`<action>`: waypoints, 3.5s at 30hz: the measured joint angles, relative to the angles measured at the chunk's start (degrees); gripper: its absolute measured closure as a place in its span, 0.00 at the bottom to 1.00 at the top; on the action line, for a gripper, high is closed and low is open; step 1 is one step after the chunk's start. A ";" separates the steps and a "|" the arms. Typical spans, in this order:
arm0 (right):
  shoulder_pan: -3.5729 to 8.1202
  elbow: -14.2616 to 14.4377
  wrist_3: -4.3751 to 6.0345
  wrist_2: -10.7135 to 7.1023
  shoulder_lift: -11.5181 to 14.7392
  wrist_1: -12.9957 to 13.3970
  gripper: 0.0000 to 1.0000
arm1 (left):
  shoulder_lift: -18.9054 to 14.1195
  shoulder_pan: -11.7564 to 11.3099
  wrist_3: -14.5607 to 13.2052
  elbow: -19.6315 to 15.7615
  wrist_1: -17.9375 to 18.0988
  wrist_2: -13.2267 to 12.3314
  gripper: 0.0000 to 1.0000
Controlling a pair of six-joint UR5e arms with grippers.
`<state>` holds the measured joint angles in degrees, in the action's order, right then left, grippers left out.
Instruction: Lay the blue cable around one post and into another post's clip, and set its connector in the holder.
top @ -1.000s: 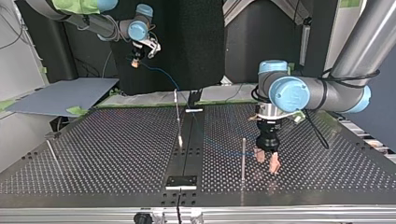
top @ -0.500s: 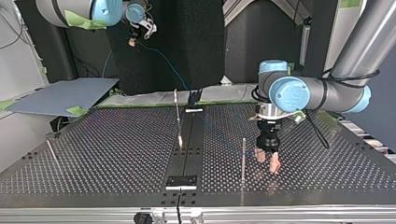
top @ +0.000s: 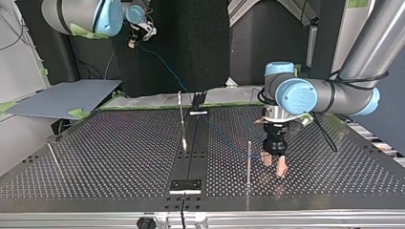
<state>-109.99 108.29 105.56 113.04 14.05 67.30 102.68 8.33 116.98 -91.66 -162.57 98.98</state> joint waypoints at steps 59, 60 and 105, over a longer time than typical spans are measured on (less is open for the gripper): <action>4.12 -2.37 -4.84 -11.93 2.20 -0.02 1.00 | 0.00 2.17 -3.80 -0.03 -2.28 1.78 0.00; 3.45 -2.36 -4.42 -11.43 2.87 -0.68 1.00 | 0.00 2.29 -3.85 -0.03 -2.26 1.84 0.00; 5.98 0.49 -4.53 -23.33 24.86 -10.39 1.00 | -0.01 4.21 -4.02 -0.02 -2.33 2.51 0.00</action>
<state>-104.01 108.78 101.04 89.72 38.91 56.91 102.67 12.54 112.96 -91.68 -164.89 101.49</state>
